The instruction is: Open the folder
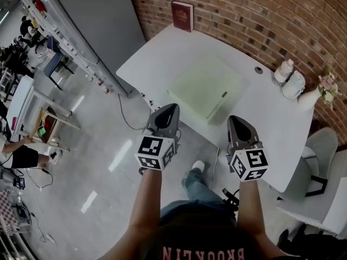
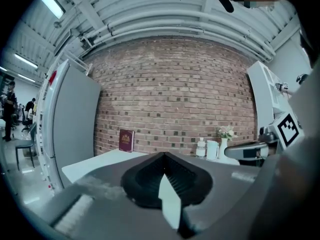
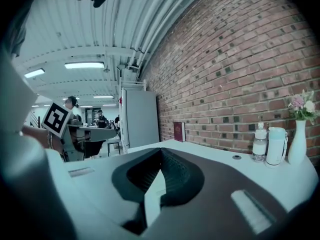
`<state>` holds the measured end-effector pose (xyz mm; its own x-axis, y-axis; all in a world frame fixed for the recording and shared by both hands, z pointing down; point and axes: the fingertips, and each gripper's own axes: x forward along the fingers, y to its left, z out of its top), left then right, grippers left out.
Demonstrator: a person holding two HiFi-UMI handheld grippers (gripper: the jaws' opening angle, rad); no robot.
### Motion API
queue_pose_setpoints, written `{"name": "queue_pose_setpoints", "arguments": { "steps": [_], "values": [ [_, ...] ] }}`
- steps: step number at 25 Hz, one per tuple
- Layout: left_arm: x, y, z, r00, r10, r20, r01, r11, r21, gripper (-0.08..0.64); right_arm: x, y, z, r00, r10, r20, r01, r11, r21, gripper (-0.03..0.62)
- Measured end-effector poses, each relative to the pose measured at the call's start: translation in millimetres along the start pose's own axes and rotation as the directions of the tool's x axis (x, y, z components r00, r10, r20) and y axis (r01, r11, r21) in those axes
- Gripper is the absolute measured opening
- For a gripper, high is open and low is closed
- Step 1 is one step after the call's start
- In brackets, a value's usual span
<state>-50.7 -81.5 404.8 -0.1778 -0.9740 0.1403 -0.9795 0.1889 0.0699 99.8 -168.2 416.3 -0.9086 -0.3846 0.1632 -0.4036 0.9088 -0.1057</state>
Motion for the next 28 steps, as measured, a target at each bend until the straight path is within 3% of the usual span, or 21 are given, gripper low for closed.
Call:
{"name": "queue_pose_setpoints", "arguments": {
  "steps": [5, 16, 24, 26, 28],
  "values": [
    [54.1, 3.6, -8.0, 0.991, -0.108, -0.078, 0.107, 0.994, -0.007, -0.002, 33.8, -31.0, -9.2, 0.999, -0.044, -0.030, 0.045, 0.998, 0.043, 0.002],
    [138.8, 11.3, -20.6, 0.963, -0.219, -0.157, 0.220, 0.975, -0.015, -0.002, 81.4, -77.9, -28.1, 0.989, -0.100, -0.111, 0.110, 0.990, 0.085, 0.002],
    [165.8, 0.8, -32.8, 0.931, -0.294, -0.218, 0.309, 0.950, 0.036, -0.002, 98.1, -93.3, -43.4, 0.980, -0.129, -0.151, 0.154, 0.973, 0.171, 0.002],
    [167.6, -1.8, -36.0, 0.912, -0.337, -0.234, 0.352, 0.936, 0.026, 0.118, 98.8, -93.9, -45.9, 0.976, -0.147, -0.159, 0.175, 0.968, 0.182, 0.002],
    [169.9, -1.9, -38.5, 0.898, -0.364, -0.248, 0.382, 0.924, 0.029, 0.121, 99.6, -93.8, -47.6, 0.972, -0.165, -0.167, 0.196, 0.962, 0.188, 0.002]
  ]
}}
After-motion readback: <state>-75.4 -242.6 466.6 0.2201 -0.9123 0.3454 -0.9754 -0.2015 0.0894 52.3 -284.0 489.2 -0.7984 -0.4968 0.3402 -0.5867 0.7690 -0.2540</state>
